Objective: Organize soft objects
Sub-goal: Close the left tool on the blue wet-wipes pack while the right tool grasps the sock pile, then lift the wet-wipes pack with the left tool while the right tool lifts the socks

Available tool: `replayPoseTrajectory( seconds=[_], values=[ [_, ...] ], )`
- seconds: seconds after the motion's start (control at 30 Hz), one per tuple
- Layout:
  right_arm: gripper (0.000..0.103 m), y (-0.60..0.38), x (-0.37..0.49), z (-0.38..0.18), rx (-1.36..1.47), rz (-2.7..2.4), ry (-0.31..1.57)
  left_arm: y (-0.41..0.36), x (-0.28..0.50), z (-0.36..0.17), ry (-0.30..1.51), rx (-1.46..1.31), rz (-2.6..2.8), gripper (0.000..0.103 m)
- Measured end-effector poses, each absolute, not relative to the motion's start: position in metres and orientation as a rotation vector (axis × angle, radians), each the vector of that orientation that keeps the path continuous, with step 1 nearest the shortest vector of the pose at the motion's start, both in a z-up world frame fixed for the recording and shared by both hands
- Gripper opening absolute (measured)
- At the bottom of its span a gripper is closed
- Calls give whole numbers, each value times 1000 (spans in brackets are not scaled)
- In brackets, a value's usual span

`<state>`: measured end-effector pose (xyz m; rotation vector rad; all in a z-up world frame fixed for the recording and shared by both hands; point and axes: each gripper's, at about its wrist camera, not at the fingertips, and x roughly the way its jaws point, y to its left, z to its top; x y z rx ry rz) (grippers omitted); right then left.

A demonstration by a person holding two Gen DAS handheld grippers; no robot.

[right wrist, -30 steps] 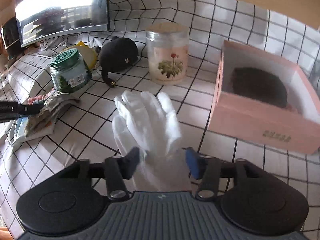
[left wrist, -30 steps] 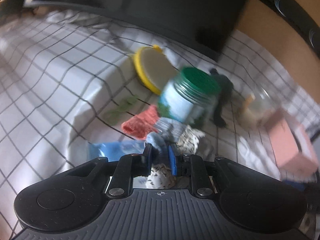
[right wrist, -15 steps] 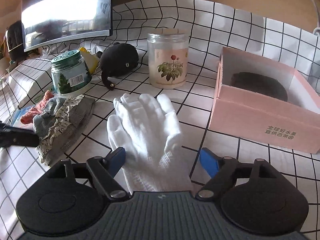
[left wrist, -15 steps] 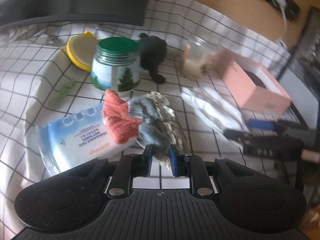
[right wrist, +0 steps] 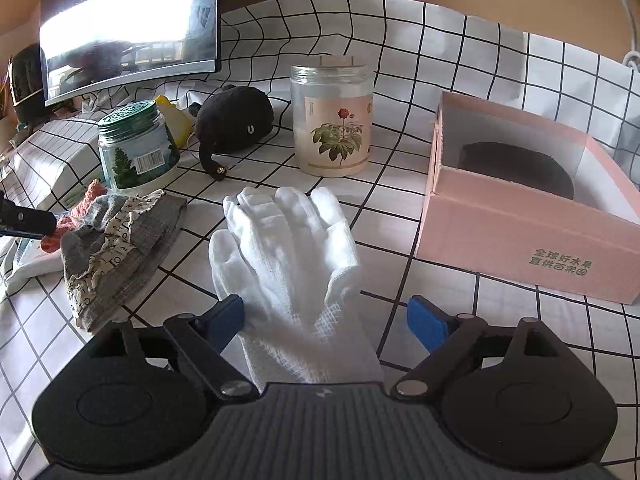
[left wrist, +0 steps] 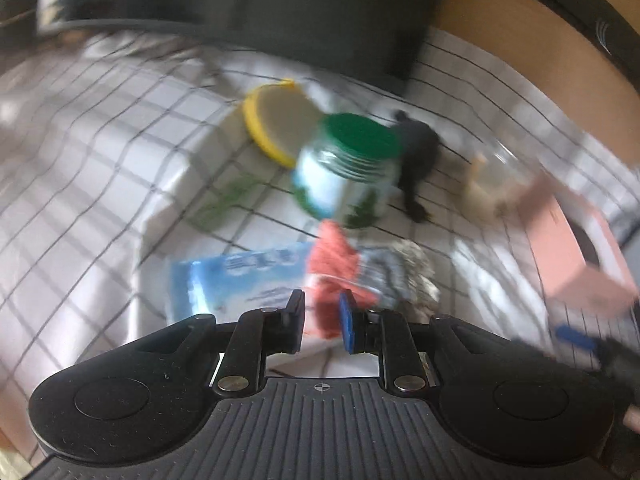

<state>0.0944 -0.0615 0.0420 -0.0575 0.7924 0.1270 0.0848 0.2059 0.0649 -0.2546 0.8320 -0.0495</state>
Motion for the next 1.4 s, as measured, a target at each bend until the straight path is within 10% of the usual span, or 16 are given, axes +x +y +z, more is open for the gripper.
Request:
replayPoseTrajectory(
  seconds=[0.5,1.17,1.4],
  values=[
    [101,-57,97,40,-77,157,813,283,123,38,909,-328,-155,21],
    [93,45,162,63,17,556,947,184,52,47,886,213,-371,21],
    [31,39,151,60,-59,545,983,189,51,46,867,218,-325,26]
  ],
)
